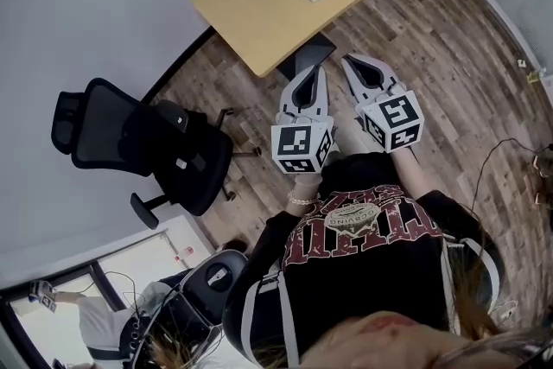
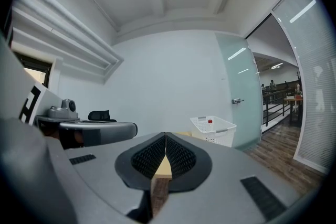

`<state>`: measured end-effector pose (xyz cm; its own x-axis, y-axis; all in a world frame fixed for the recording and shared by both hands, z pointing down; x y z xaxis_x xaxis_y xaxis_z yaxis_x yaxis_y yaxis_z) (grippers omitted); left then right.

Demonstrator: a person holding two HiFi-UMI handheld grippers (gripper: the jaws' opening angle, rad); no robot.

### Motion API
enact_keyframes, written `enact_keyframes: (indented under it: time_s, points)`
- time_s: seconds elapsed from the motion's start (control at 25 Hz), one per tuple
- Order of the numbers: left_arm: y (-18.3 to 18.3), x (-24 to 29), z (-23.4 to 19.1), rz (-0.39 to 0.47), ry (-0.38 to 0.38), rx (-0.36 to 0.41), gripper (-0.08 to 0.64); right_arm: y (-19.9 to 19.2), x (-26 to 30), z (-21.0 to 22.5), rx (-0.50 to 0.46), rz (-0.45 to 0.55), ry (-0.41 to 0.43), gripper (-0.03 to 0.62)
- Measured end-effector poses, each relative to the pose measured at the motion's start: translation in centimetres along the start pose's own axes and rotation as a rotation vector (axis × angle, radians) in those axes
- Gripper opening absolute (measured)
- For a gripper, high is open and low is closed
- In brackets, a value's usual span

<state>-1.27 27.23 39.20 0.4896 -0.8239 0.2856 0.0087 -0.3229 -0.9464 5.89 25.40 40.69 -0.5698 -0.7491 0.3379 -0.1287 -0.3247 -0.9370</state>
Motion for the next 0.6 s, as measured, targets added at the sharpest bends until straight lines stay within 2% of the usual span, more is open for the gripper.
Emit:
enact_keyframes:
  time_s: [0.28, 0.6]
  points:
    - [0.8, 1.8, -3.1, -0.007, -0.041, 0.014, 0.048, 1.1, 3.4, 0.0, 0.004, 0.005, -0.025, 0.018]
    - [0.8, 3.1, -5.0, -0.042, -0.082, 0.046, 0.048, 1.2, 5.2, 0.4, 0.028, 0.007, -0.096, 0.018]
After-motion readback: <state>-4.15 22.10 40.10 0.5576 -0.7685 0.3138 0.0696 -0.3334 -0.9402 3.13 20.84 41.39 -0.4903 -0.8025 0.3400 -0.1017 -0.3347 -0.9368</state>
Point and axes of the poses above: the fingertips, and each gripper's own axes: x forward along the fingers, z to its right, y out of its top, the point moved 2 cm from there along -x, backward along the fingers, and after that the axes turned 10 degrees about -z, right-handed, at the moved point
